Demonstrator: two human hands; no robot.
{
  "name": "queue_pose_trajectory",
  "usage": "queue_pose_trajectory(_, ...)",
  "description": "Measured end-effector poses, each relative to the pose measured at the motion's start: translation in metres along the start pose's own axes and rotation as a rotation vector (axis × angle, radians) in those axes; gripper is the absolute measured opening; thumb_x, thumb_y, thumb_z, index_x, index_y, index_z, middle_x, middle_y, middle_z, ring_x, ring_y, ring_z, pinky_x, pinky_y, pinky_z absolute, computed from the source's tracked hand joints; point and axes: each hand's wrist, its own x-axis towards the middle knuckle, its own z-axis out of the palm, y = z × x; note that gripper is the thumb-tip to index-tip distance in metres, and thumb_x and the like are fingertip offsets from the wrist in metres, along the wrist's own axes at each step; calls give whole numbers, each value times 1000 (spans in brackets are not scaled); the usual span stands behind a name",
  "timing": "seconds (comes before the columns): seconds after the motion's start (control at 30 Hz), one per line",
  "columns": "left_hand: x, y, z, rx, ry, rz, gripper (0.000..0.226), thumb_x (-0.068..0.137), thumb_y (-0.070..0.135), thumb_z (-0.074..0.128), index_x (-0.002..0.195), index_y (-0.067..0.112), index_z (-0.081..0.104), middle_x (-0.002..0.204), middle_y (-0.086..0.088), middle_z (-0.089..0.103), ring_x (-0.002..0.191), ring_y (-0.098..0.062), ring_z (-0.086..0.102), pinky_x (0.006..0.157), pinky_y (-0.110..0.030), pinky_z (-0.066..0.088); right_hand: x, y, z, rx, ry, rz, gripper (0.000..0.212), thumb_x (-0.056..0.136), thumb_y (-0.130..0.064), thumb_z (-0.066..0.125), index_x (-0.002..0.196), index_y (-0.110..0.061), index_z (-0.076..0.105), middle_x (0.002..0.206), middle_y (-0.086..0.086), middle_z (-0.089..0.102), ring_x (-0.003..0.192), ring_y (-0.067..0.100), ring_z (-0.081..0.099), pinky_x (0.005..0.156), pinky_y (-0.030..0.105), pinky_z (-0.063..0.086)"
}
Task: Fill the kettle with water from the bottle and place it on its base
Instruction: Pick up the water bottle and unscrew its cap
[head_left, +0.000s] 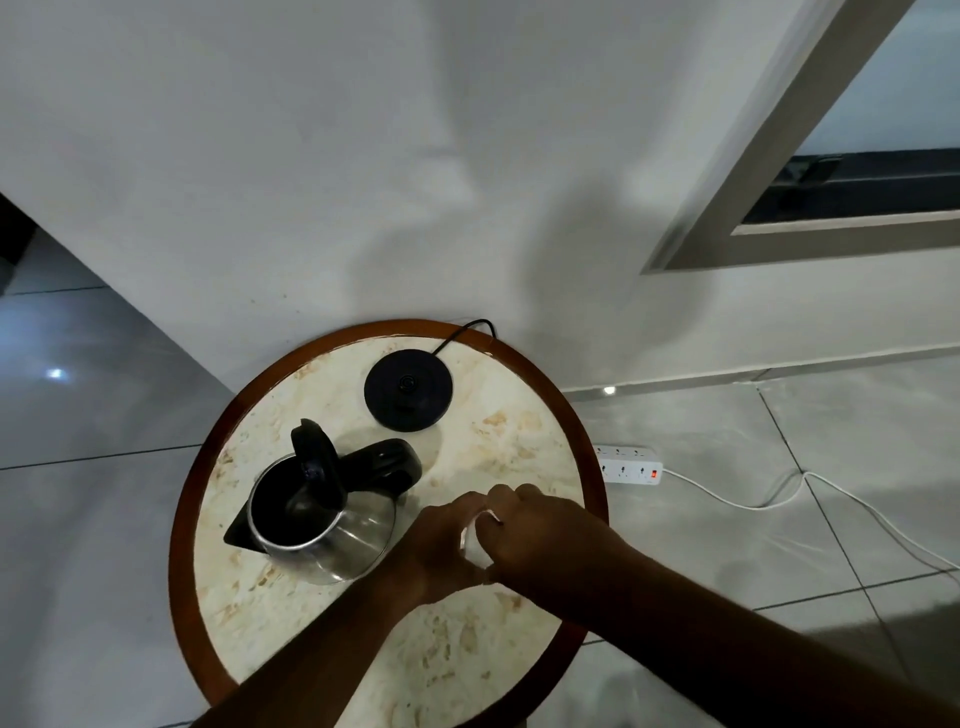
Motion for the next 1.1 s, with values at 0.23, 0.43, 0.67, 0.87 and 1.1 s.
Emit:
queue_pose_trajectory(0.23, 2, -3, -5, 55, -51, 43, 51, 70, 26, 71, 116, 29, 50, 107, 9, 66, 93, -8, 64, 69, -13, 50, -1, 0, -4, -33, -1, -44, 23, 94, -15, 53, 112, -3, 63, 108, 18, 67, 87, 25, 67, 67, 28, 56)
queue_pose_trajectory(0.43, -5, -4, -10, -91, -28, 84, 54, 64, 17, 78, 110, 33, 55, 105, 8, 68, 97, -6, 64, 81, -27, 55, -11, 44, 5, 265, 63, 95, 36, 84, -7, 65, 119, -7, 57, 102, 9, 58, 87, 20, 58, 68, 30, 50)
queue_pose_trajectory(0.67, -6, -4, -3, -140, 42, 107, 55, 65, 16, 83, 112, 32, 59, 107, 13, 67, 100, -7, 64, 80, -22, 54, -11, 67, 119, 447, -95, 591, 23, 83, -20, 70, 99, -6, 64, 107, 10, 55, 93, 25, 59, 81, 34, 51)
queue_pose_trajectory(0.87, -12, -7, 0, -237, 64, 31, 72, 63, 7, 85, 107, 54, 53, 112, 21, 63, 106, -7, 61, 77, -18, 55, -1, 49, 185, 529, -56, 623, 9, 85, -13, 66, 90, -6, 65, 102, 11, 51, 86, 26, 60, 69, 26, 42)
queue_pose_trajectory(1.1, -20, -10, 6, -305, 106, 4, 70, 61, 13, 85, 108, 55, 54, 110, 27, 63, 107, -1, 61, 77, -24, 58, -12, 28, 184, 716, 120, 699, 88, 66, -42, 82, 138, -14, 39, 129, 7, 47, 111, 23, 48, 92, 34, 45)
